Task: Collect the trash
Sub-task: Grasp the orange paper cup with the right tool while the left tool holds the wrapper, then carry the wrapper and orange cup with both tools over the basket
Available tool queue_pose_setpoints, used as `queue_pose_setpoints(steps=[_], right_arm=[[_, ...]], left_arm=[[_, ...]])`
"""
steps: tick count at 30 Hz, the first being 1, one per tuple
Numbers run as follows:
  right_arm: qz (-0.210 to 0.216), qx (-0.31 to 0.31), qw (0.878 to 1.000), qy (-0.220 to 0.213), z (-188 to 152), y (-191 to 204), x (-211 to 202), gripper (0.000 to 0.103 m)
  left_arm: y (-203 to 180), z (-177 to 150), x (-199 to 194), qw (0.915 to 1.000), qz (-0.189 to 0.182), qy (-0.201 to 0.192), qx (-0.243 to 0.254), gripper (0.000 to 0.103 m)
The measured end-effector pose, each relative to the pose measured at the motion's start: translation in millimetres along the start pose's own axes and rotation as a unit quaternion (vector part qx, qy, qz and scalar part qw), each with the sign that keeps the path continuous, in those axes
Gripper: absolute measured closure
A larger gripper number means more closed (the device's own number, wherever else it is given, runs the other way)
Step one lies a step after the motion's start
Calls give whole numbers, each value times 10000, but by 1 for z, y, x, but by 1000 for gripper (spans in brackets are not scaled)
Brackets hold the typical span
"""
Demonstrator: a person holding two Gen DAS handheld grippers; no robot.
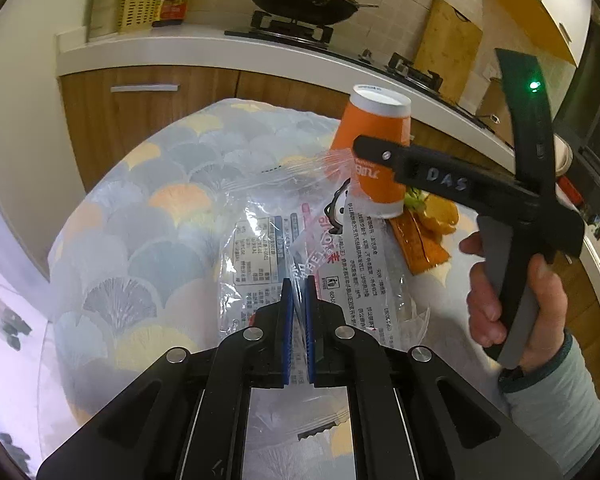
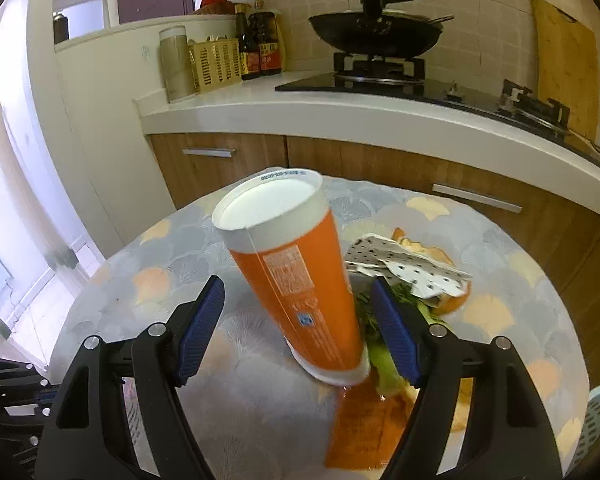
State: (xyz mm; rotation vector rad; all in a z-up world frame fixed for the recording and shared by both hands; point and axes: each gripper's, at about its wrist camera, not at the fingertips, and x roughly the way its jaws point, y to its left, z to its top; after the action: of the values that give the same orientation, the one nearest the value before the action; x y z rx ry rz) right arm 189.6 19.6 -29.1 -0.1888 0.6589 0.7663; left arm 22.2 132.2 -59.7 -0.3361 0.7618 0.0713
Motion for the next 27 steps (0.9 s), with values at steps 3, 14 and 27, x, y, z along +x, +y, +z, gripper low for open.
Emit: queue_pose_setpoints(steps=[3, 14, 27], right_arm=[[-97, -80, 9999, 2, 0, 0, 3, 56], [106, 292, 9961, -820, -4, -13, -92, 61], [-948, 705, 9833, -1385, -52, -87, -215, 61]], left_arm=[[0, 2, 3, 10000, -29, -14, -35, 100], [-21, 12, -7, 9995, -225, -181, 89, 100], [-129, 18, -3, 9920, -841, -267, 904, 100]])
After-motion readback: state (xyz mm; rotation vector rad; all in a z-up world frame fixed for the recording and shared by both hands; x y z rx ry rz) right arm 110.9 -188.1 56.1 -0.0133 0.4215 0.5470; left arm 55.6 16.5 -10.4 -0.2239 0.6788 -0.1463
